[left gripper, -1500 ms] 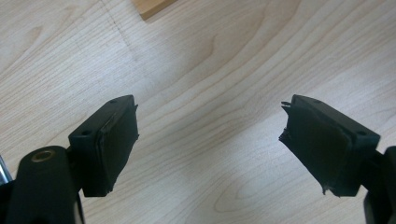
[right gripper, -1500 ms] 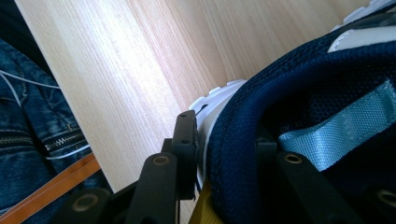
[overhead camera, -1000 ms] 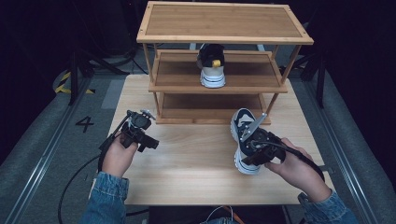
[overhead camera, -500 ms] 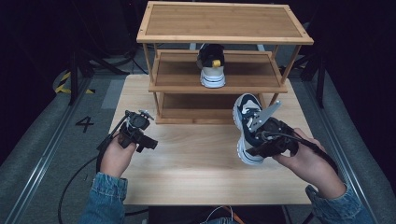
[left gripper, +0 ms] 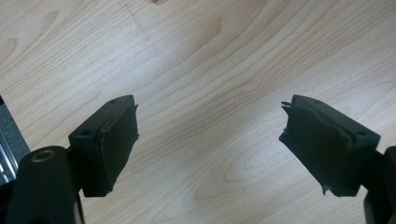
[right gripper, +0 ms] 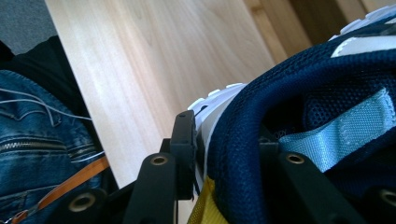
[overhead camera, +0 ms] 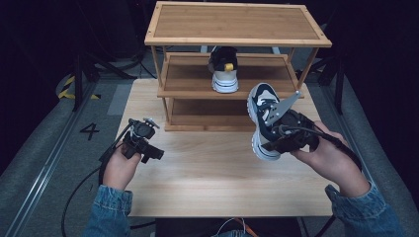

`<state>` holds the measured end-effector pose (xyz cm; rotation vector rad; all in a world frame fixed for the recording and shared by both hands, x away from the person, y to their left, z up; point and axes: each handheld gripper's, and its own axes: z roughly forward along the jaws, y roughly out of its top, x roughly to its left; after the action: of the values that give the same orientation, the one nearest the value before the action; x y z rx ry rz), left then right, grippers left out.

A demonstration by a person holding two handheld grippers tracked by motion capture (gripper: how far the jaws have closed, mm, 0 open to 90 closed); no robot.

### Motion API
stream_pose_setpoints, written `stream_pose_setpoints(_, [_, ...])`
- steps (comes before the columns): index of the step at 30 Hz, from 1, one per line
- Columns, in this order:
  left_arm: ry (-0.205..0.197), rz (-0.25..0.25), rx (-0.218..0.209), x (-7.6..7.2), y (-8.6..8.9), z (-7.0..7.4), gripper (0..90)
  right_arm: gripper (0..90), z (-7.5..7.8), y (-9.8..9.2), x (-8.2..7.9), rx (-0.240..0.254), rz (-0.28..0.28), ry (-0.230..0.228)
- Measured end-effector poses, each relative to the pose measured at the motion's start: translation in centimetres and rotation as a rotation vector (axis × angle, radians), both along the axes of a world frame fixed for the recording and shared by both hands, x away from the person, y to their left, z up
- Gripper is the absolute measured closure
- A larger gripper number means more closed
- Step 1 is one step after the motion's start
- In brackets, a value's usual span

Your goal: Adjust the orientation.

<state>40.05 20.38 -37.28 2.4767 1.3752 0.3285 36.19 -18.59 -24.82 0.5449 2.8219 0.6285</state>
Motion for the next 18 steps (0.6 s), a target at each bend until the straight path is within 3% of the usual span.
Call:
stream_pose_setpoints(7, [0.004, 0.013, -0.001, -0.4, 0.7, -0.1, 17.7, 69.8, 1.5, 0.1, 1.9, -0.001, 0.005, -0.035])
stream_pose_setpoints(18, [0.017, 0.049, 0.003, -1.2, 1.9, -0.4, 17.7, 69.8, 3.1, 0.4, 6.8, -0.028, -0.008, -0.047])
